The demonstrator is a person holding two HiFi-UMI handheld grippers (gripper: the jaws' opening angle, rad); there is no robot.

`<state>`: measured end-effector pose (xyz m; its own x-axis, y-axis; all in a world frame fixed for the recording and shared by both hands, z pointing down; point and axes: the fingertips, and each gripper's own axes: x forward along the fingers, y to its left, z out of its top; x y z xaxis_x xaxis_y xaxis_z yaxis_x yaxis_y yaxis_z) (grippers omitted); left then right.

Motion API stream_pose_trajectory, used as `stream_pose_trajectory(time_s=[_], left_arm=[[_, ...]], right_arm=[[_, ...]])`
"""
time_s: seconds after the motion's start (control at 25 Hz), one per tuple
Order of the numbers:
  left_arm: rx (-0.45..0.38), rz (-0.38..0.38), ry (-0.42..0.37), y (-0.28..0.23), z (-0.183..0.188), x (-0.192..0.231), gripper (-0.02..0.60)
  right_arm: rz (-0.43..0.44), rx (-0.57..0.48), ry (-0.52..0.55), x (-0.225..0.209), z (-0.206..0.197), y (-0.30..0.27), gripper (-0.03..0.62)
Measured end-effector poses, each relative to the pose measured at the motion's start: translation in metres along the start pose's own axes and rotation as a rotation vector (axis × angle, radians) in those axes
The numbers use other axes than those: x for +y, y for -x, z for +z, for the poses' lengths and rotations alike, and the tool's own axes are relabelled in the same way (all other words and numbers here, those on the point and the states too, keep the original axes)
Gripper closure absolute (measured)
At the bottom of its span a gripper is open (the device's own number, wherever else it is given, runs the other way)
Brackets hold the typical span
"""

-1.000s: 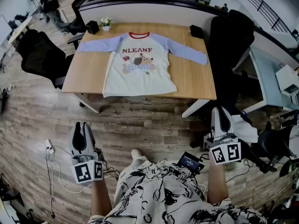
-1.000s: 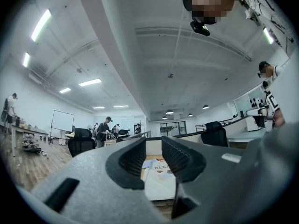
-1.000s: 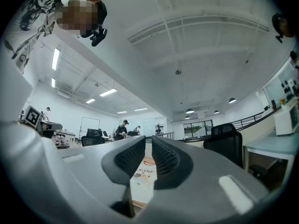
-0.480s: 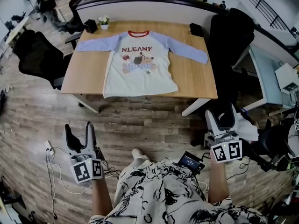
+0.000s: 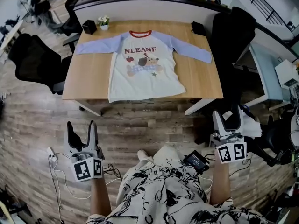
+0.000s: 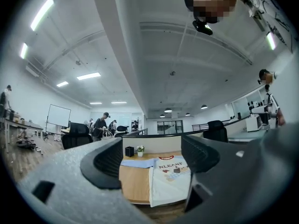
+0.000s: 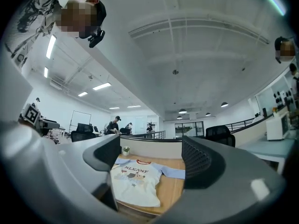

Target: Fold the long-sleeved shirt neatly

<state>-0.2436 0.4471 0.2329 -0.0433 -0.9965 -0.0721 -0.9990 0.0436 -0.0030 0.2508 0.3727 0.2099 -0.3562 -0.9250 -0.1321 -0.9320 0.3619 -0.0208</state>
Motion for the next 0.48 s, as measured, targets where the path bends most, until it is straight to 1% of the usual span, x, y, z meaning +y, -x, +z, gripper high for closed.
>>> stream_pose_trajectory(time_s=[0.12, 0.24, 0.48], left_arm=[[0.011, -0.005, 0.005, -0.014, -0.007, 0.006, 0.201], [0.026, 0.009, 0.018, -0.034, -0.017, 0.008, 0.201], [0.051, 0.053, 0.021, -0.084, -0.033, 0.017, 0.201]], right_arm=[[-0.017, 0.008, -0.01, -0.002, -0.003, -0.009, 0.187], [-0.015, 0.017, -0.014, -0.004, -0.011, -0.027, 0.187], [0.014, 0.023, -0.038, -0.014, -0.035, -0.094, 0.187]])
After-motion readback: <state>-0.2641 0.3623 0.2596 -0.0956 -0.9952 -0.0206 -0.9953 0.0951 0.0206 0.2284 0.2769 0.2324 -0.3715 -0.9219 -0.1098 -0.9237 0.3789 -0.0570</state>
